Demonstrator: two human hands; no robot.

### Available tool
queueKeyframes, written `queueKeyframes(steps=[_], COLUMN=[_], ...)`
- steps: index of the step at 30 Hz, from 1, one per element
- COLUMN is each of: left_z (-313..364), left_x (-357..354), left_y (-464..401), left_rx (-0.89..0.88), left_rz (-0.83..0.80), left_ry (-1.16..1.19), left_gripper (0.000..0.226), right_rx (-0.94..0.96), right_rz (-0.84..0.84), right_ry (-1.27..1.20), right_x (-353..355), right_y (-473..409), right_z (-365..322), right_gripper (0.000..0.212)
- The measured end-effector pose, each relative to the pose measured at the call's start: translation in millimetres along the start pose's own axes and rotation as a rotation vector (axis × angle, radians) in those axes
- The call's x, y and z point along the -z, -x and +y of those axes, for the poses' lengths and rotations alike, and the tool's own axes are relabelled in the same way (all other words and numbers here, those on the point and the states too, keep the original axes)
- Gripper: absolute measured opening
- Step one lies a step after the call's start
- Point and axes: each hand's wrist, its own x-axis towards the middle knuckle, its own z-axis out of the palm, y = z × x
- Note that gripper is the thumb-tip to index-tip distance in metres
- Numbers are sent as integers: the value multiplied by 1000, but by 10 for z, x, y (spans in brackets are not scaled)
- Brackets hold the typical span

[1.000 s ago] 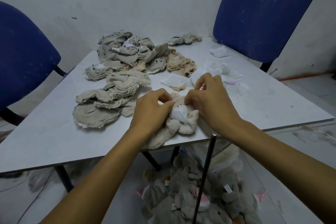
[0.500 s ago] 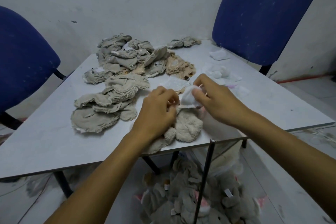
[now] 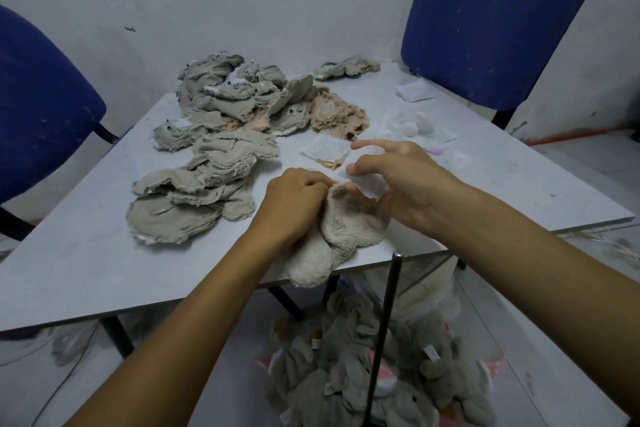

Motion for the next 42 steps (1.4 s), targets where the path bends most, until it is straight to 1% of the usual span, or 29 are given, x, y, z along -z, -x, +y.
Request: queueKeyframes(steps=[2, 5, 6, 8, 10, 11, 13, 14, 16, 18, 21, 25, 27, 30, 33, 37, 40, 42], left_z=[-12, -13, 5, 35, 44, 44, 38, 40, 28, 10, -27, -65, -68, -75, -90, -107, -108, -110], left_x=[-2, -55, -69, -82, -68, -64, -71, -84, -104, -100, -52, -36, -35, -22, 15, 39, 58, 83], left_y=[4, 0, -6, -25, -48, -52, -65, -69, -72, -69, -89, -114, -119, -91, -51, -25, -4, 3], left_rx=[14, 5, -3, -17, -21, -21, -22, -31, -37, -28, 70, 166, 225, 301, 319, 303, 281, 266], left_rz=[-8, 22, 13, -9, -10, -16, -31, -33, -46, -43, -14, 25, 49, 39, 73, 115, 102, 88], left_ry=[-39, -168, -204, -267, -324, -345, -393, -414, -418, -358, -228, -56, 128, 416, 586, 663, 695, 665], left_gripper=[27, 7, 5, 15, 26, 25, 11, 9, 12, 12, 11, 8, 9, 16, 22, 25, 24, 22], right_rx=[41, 75, 85, 105, 159, 199, 271, 297, 351, 427, 517, 620, 647, 644, 658, 653, 665, 651], right_rz=[40, 49, 40, 5, -14, -12, -7, -1, 34, 85, 138, 128, 118, 122, 102, 28, -25, -52], right_ry=[-16, -12, -3, -6, 41, 88, 172, 202, 285, 399, 556, 691, 746, 785, 853, 893, 993, 1019], right_x=[-3, -41, -55, -79, -95, -99, -107, -107, -92, -43, 52, 92, 95, 108, 100, 64, 48, 59], right_y=[-22, -15, -8, 3, -3, -12, -32, -40, -50, -68, -96, -113, -132, -125, -133, -160, -166, -169], right_z=[7, 26, 43, 80, 128, 153, 208, 238, 302, 367, 462, 575, 589, 602, 631, 635, 644, 635], right_gripper=[37, 38, 39, 40, 40, 40, 41, 41, 41, 41, 41, 38, 33, 25, 16, 7, 14, 16])
